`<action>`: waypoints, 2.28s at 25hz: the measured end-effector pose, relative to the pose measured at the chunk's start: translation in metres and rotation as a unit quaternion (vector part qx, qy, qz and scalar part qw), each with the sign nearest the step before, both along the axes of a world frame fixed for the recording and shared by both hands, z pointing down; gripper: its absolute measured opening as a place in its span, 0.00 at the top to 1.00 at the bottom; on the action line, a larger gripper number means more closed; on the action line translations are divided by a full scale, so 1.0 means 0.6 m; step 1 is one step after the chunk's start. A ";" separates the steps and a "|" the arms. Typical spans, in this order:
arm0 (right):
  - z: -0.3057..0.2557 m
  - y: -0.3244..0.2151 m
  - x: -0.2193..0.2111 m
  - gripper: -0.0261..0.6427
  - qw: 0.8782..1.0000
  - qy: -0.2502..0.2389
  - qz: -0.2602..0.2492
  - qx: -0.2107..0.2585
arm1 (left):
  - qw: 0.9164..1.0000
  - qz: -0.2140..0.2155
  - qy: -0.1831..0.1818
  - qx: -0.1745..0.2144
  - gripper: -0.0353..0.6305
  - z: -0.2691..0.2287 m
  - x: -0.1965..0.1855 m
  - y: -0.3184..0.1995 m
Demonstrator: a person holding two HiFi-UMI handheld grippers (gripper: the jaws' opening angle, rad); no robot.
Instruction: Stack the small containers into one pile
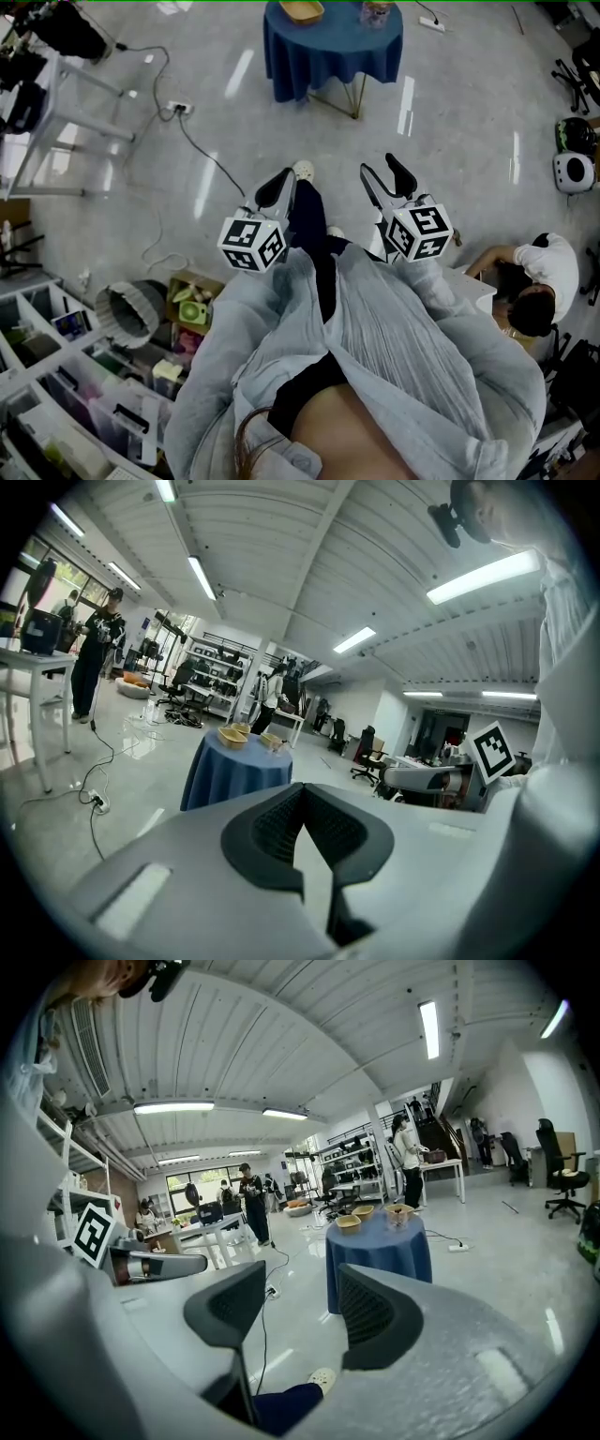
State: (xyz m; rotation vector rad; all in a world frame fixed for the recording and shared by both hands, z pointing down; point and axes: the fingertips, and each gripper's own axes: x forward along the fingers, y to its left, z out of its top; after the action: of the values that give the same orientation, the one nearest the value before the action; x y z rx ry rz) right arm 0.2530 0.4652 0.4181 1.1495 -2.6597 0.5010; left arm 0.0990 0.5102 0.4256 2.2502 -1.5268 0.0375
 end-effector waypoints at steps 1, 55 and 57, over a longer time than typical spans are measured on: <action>0.001 -0.004 -0.002 0.61 1.000 0.000 0.000 -0.001 | 1.000 0.000 -0.001 0.000 0.93 0.000 -0.001 -0.005; 0.004 -0.439 -0.236 0.61 0.997 0.026 0.063 -0.023 | 0.998 0.057 -0.008 0.005 0.93 -0.022 -0.251 -0.478; 0.004 -0.436 -0.238 0.61 0.997 0.029 0.064 -0.024 | 0.998 0.060 -0.006 0.002 0.93 -0.018 -0.252 -0.473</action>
State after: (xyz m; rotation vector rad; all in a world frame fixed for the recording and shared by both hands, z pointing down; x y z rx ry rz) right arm 0.1103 0.2037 0.4205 1.3054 -2.5229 0.5403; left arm -0.0519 0.2265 0.4149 2.3449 -1.3971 0.0826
